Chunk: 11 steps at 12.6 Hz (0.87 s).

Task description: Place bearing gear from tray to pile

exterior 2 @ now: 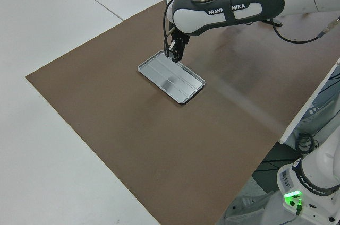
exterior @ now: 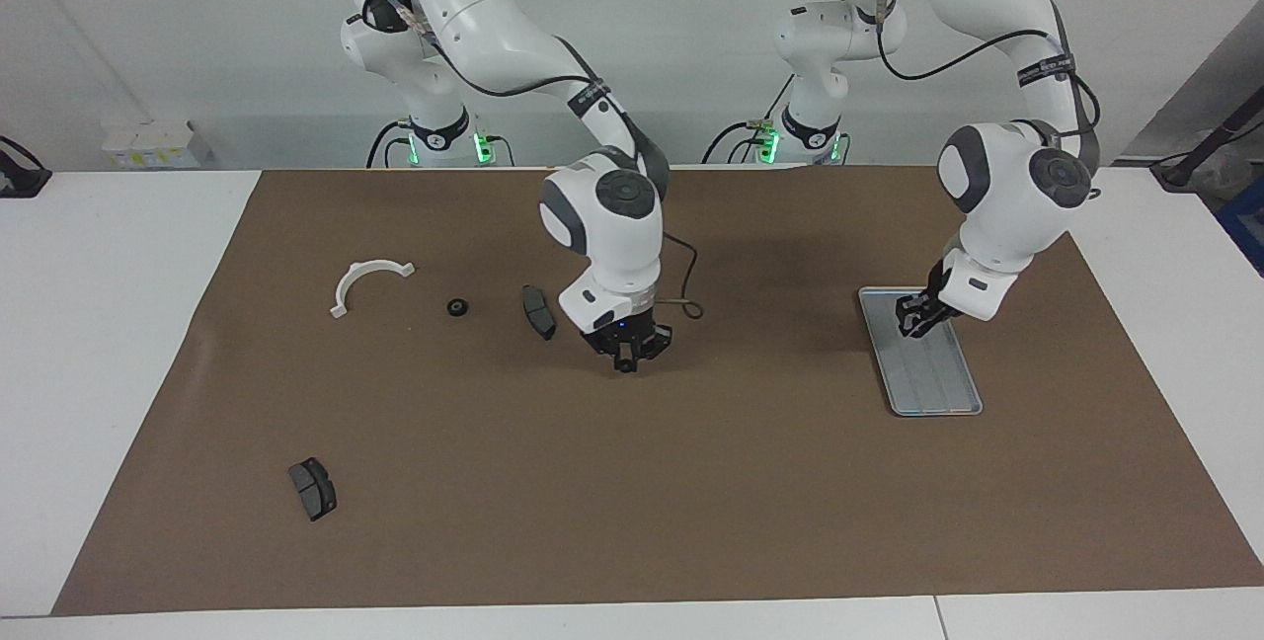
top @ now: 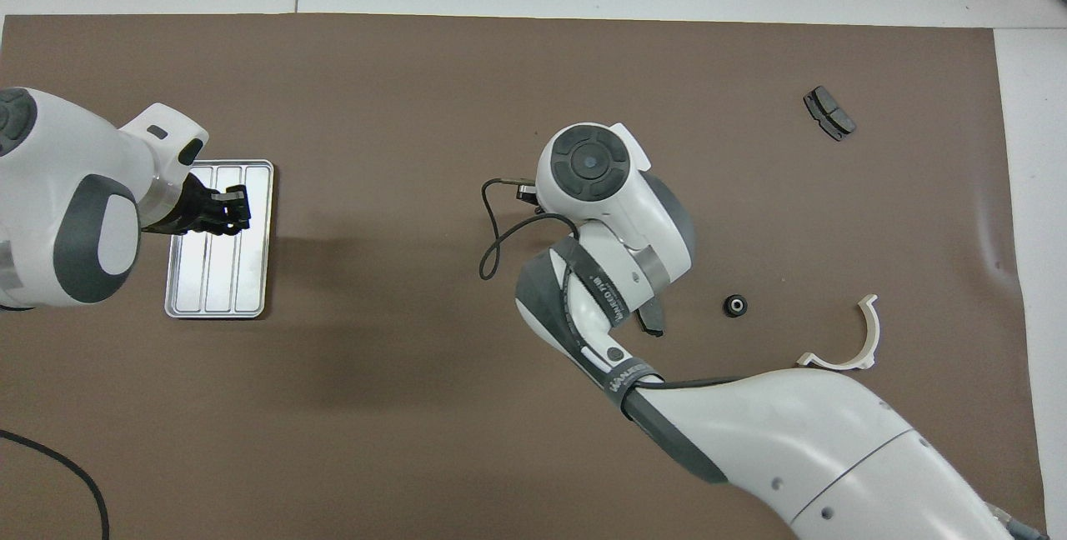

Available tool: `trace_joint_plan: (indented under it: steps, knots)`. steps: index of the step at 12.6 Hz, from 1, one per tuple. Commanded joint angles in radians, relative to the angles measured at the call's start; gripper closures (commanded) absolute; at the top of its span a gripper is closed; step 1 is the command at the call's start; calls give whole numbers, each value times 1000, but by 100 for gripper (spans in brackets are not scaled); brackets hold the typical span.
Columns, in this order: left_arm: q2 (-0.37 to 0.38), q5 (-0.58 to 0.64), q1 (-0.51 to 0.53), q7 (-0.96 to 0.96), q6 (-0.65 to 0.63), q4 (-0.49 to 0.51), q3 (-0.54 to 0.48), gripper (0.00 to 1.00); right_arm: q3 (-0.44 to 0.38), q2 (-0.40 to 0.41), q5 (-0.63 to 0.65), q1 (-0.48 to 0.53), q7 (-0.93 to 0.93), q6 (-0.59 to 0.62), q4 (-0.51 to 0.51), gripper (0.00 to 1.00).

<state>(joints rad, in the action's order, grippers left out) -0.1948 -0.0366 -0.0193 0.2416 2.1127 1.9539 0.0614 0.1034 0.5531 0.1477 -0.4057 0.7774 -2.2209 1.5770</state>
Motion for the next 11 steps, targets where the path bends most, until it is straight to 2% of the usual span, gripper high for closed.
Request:
trace_joint_plan:
  steps: [1, 3, 7, 9, 11]
  knots:
    - [5, 15, -106, 132, -17, -6, -11, 100, 18, -55, 21, 117, -100, -60, 93, 100]
    - [5, 14, -183, 186, -17, -4, -11, 100, 18, -47, 16, 200, -177, -91, 93, 100]
    - [-12, 11, -329, 359, 53, 0, -8, 100, 19, -44, -2, 289, -227, -91, 98, 100]
    - [-35, 3, -399, 425, 99, 0, -6, 100, 19, -32, -4, 314, -233, -135, 98, 100]
    - [-87, 0, -477, 508, 202, -1, -6, 100, 19, -18, -4, 329, -234, -157, 100, 74]
